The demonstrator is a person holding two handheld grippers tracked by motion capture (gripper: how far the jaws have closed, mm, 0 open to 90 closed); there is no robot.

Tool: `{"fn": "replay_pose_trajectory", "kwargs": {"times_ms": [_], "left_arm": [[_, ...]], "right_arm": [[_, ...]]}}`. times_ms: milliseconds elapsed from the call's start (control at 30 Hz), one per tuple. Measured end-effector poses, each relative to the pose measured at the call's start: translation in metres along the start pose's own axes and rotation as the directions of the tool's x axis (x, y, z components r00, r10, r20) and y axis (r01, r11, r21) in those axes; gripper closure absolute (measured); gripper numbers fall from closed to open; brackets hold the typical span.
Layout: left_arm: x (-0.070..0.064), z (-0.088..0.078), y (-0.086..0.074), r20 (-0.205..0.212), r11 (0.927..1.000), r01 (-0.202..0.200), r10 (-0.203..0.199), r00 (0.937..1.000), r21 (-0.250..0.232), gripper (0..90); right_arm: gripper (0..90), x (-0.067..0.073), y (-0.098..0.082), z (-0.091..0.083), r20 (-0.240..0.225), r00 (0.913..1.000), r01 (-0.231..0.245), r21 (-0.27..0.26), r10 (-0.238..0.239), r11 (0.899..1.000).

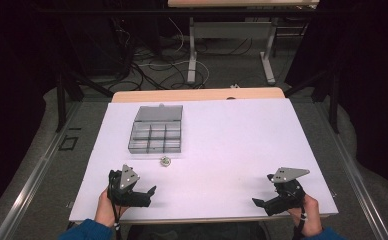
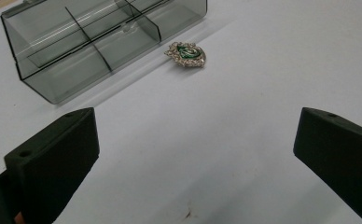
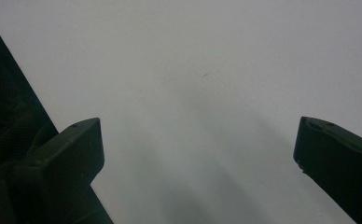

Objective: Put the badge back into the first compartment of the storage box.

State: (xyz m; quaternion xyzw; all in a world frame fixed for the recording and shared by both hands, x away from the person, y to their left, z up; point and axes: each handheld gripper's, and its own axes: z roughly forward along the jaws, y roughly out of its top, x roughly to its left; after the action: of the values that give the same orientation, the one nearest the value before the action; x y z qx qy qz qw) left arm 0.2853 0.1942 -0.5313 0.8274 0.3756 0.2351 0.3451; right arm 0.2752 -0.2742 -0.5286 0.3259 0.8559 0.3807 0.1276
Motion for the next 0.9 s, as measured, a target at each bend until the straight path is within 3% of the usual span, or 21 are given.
{"fn": "replay_pose_trajectory", "kwargs": {"times_ms": [167, 500, 600, 900], "left_arm": [[0.000, 0.008, 0.004, 0.007, 0.9999, -0.006, 0.005, 1.0000, 0.011, 0.1], [0.008, 0.026, 0.014, 0.031, 0.9981, 0.049, -0.050, 0.9983, 0.038, 0.1], [0.010, 0.032, 0.015, 0.020, 0.9959, 0.079, -0.079, 0.9966, 0.044, 0.0], [0.015, 0.047, 0.023, 0.006, 0.9941, 0.086, -0.087, 0.9962, 0.065, 0.0]], "right_arm": [[1.2, 0.000, 0.000, 0.000, -0.004, 1.0000, 0.003, 0.005, -0.003, 1.000], [1.4, 0.000, 0.000, -0.001, -0.004, 1.0000, -0.001, 0.003, 0.001, 1.000], [1.4, 0.000, 0.000, -0.001, 0.000, 1.0000, -0.003, 0.002, 0.003, 1.000], [1.6, -0.001, 0.000, -0.001, -0.005, 1.0000, -0.005, 0.003, 0.005, 1.000]]}}
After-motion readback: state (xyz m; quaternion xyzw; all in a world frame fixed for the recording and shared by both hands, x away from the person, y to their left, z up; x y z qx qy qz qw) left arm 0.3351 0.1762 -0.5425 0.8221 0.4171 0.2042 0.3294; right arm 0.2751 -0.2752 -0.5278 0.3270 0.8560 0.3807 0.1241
